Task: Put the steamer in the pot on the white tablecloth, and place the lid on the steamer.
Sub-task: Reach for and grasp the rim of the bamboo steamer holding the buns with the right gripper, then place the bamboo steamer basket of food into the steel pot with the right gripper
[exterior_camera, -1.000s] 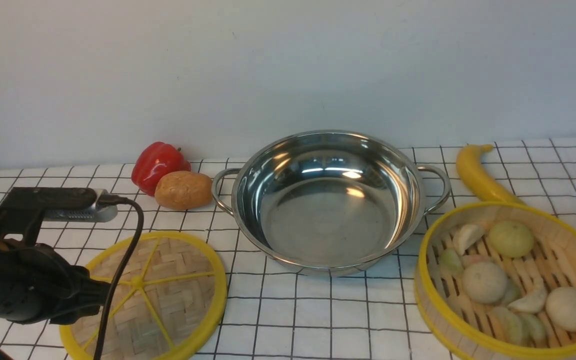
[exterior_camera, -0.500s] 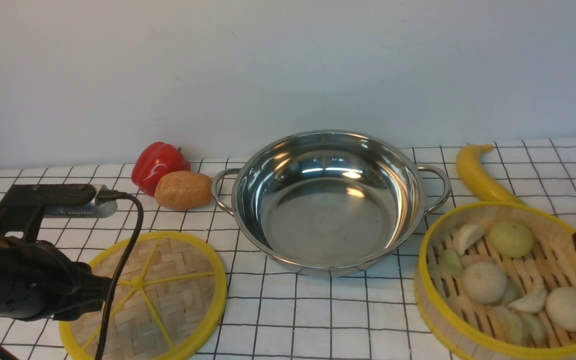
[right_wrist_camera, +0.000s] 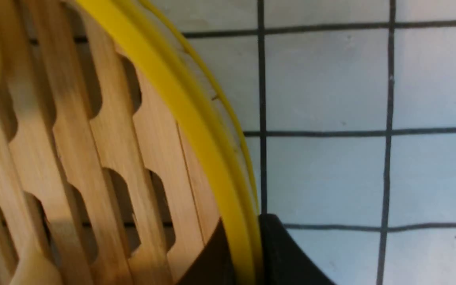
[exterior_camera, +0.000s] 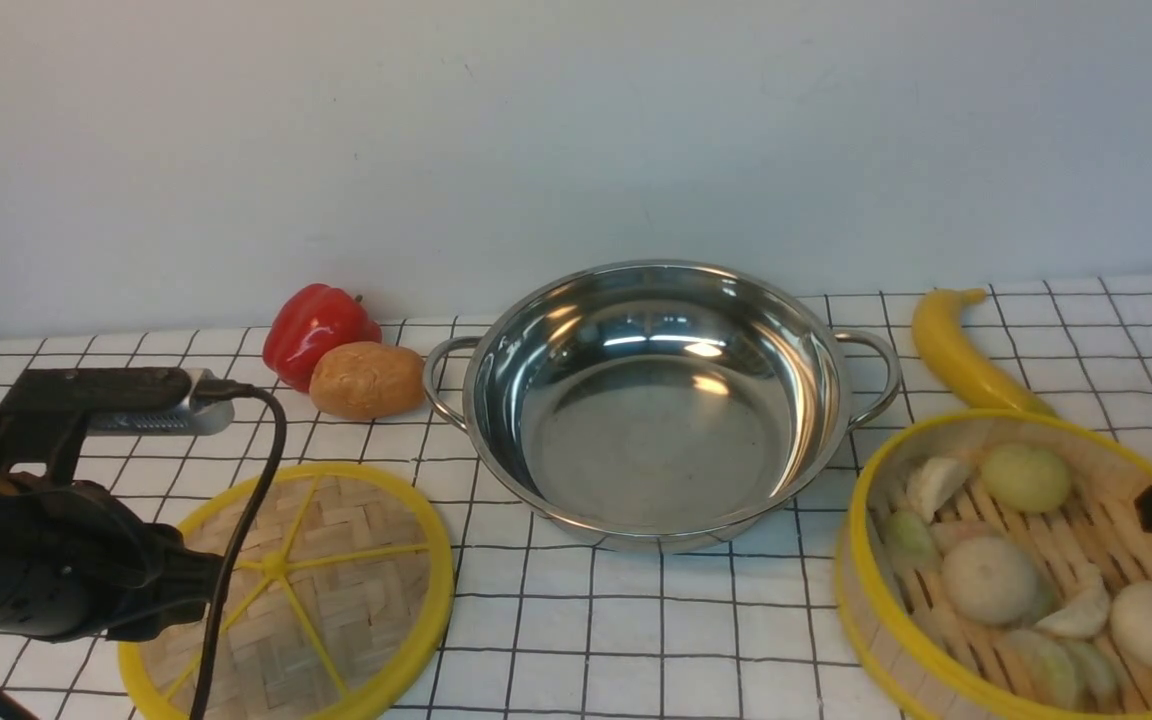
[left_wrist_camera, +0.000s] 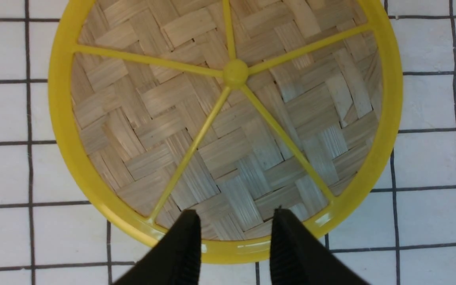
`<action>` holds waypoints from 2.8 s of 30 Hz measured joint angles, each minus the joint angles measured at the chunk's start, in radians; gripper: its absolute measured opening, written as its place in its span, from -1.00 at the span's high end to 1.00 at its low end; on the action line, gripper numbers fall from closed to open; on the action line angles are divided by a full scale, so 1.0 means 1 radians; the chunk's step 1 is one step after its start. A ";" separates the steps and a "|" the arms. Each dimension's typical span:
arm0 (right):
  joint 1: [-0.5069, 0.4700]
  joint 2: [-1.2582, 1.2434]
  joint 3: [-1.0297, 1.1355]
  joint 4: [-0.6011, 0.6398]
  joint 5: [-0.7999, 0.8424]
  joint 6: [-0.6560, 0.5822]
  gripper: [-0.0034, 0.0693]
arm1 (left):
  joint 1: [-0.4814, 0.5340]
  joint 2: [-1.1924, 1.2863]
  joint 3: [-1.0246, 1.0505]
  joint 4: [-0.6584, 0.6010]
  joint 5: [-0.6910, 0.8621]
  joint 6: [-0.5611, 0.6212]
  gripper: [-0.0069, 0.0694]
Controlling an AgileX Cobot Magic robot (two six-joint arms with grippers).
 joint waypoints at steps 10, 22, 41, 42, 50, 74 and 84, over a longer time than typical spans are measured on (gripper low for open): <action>0.000 -0.022 -0.071 -0.043 0.175 0.020 0.74 | 0.000 0.000 0.000 0.000 -0.001 0.000 0.18; 0.004 -0.129 -0.250 -0.022 0.419 0.015 0.74 | 0.000 0.000 0.000 0.000 -0.001 0.000 0.18; 0.455 0.453 -1.111 0.019 0.424 0.170 0.74 | 0.000 0.006 0.000 0.000 -0.001 0.000 0.18; 0.460 0.466 -1.135 0.024 0.424 0.172 0.74 | 0.000 0.006 0.000 0.000 -0.001 0.000 0.18; 0.499 0.604 -1.230 0.033 0.430 0.186 0.74 | 0.000 0.006 0.000 0.000 -0.001 0.000 0.18; 0.501 0.665 -1.236 -0.074 0.438 0.198 0.74 | 0.000 0.006 0.000 -0.003 -0.001 0.000 0.18; 0.501 0.690 -1.238 -0.060 0.422 0.203 0.74 | 0.000 0.006 0.000 -0.003 -0.001 0.000 0.18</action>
